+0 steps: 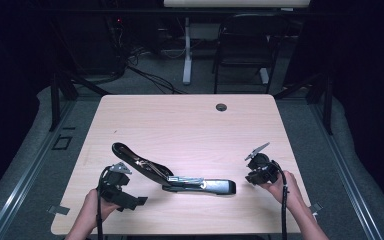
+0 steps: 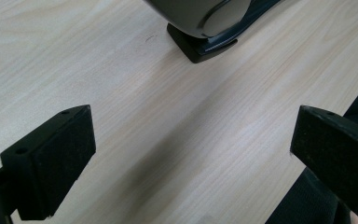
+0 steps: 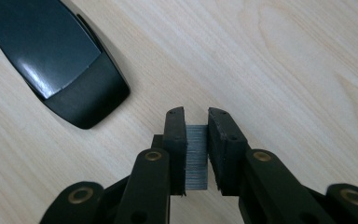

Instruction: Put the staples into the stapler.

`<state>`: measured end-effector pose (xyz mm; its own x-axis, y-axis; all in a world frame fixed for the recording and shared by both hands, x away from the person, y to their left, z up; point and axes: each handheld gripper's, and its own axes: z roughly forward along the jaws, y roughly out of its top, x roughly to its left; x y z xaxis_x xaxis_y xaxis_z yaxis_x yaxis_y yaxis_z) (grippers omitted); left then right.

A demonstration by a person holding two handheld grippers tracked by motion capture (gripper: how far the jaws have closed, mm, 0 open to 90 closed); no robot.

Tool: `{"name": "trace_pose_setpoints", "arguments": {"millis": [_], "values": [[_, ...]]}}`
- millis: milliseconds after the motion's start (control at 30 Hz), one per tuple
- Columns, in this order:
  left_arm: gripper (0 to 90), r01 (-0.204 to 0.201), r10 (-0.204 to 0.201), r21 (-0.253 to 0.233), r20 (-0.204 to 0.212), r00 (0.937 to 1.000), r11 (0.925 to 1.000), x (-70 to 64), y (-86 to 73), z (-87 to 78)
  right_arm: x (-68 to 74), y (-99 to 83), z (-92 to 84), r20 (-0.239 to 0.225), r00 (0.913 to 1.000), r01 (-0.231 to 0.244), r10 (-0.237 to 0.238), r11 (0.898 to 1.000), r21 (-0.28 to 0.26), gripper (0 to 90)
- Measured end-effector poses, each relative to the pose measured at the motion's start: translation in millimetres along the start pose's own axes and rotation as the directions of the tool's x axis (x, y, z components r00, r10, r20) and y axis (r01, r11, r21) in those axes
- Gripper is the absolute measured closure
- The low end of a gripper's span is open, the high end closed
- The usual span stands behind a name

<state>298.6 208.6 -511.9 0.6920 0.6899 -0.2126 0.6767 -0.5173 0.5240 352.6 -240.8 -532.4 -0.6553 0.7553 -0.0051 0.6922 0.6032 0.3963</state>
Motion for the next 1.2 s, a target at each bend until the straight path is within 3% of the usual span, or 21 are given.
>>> {"name": "trace_pose_setpoints", "arguments": {"millis": [67,133,333,567,833,1200], "values": [[0.0,0.000,0.000,-0.002,-0.003,1.0000,1.0000,-0.2,0.0,0.2,-0.6,1.8,-2.3,-0.005,0.9999,0.014,-0.014,1.000,0.012,77.8],[0.1,-0.006,0.006,0.005,-0.005,1.0000,1.0000,0.9,0.3,-0.7,1.5,2.6,-3.4,-0.005,1.0000,0.005,-0.005,1.000,-0.017,77.8],[0.0,0.032,-0.032,-0.017,-0.019,0.9993,0.9994,3.5,-0.2,-3.0,8.6,7.6,-7.7,0.007,0.9993,0.038,-0.037,0.999,-0.024,77.8],[0.0,0.013,-0.014,-0.017,-0.023,0.9996,0.9998,2.9,0.7,-3.1,13.5,11.9,-17.2,-0.009,0.9995,0.029,-0.030,0.996,-0.086,77.9],[0.1,0.015,-0.016,-0.029,-0.022,0.9996,0.9995,2.8,0.2,-3.9,24.1,23.0,-23.7,-0.022,0.9975,0.064,-0.067,0.993,-0.098,78.0],[0.0,0.016,-0.017,-0.032,-0.024,0.9996,0.9994,3.8,0.6,-3.4,24.7,39.0,-26.1,-0.035,0.9949,0.089,-0.095,0.985,-0.147,78.0]]}}
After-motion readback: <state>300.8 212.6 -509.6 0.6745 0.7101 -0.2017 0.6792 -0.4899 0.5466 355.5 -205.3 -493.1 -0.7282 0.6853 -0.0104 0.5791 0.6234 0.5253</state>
